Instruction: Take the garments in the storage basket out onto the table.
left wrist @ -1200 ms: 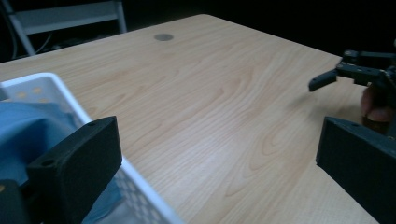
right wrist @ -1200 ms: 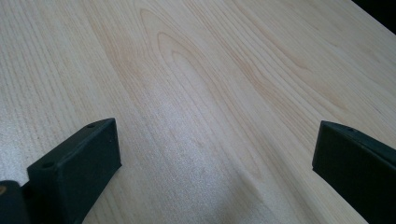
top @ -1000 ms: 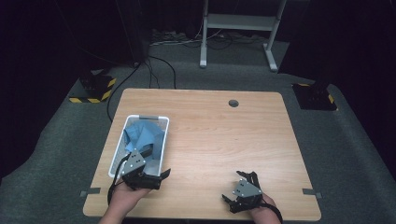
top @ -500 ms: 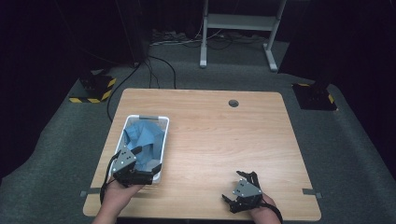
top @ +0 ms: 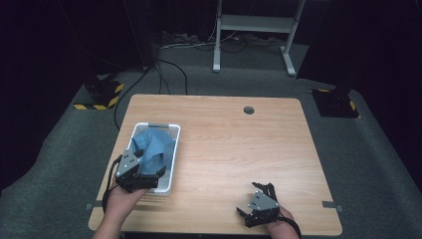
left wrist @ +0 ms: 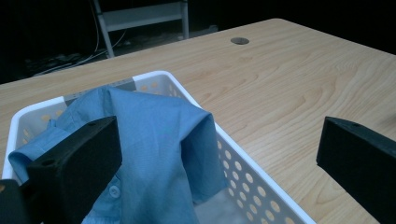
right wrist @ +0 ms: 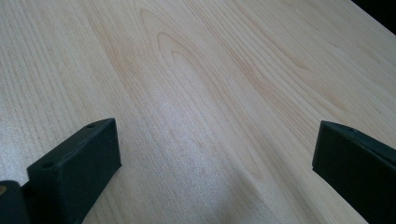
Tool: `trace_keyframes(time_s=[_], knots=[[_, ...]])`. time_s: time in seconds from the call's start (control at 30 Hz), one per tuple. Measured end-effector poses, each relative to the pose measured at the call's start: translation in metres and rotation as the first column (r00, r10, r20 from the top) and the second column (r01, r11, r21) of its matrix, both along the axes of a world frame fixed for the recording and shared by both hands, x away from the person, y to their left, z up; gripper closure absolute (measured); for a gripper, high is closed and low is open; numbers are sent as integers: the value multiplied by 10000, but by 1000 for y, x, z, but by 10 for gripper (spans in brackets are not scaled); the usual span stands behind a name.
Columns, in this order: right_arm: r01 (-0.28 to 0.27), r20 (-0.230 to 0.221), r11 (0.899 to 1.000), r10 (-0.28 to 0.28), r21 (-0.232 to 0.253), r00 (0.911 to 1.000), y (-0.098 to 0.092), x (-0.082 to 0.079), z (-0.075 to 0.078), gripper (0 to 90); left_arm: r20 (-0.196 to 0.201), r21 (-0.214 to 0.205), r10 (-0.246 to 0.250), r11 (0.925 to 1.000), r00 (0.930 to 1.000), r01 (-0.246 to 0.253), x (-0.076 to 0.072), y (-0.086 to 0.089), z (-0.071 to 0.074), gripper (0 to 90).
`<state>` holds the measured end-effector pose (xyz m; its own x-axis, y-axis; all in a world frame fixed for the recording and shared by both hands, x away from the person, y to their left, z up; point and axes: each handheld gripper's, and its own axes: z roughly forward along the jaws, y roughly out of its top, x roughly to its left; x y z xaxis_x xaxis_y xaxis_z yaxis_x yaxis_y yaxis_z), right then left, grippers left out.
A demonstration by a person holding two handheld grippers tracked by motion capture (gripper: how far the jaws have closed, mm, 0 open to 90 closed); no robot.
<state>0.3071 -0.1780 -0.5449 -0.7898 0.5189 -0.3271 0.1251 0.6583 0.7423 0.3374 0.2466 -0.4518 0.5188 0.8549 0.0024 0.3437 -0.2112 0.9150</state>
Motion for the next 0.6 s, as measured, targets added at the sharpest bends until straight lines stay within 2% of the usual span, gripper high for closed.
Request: trace_keyframes(time_s=[0.07, 0.4, 0.6], knots=[[-25, 52, 10000, 25, -20, 10000, 0, 0, 0, 5, -105, 370, 74, 9993, 9999, -70, 5, -1, 2, 4], [-71, 85, 10000, 71, -24, 9999, 0, -1, 0, 5, -599, 554, 463, 9975, 9971, -430, 26, -1, 1, 4], [-78, 81, 10000, 79, -26, 9999, 0, -1, 0, 5, -1157, 973, 731, 9933, 9906, -619, 38, -2, -2, 14]])
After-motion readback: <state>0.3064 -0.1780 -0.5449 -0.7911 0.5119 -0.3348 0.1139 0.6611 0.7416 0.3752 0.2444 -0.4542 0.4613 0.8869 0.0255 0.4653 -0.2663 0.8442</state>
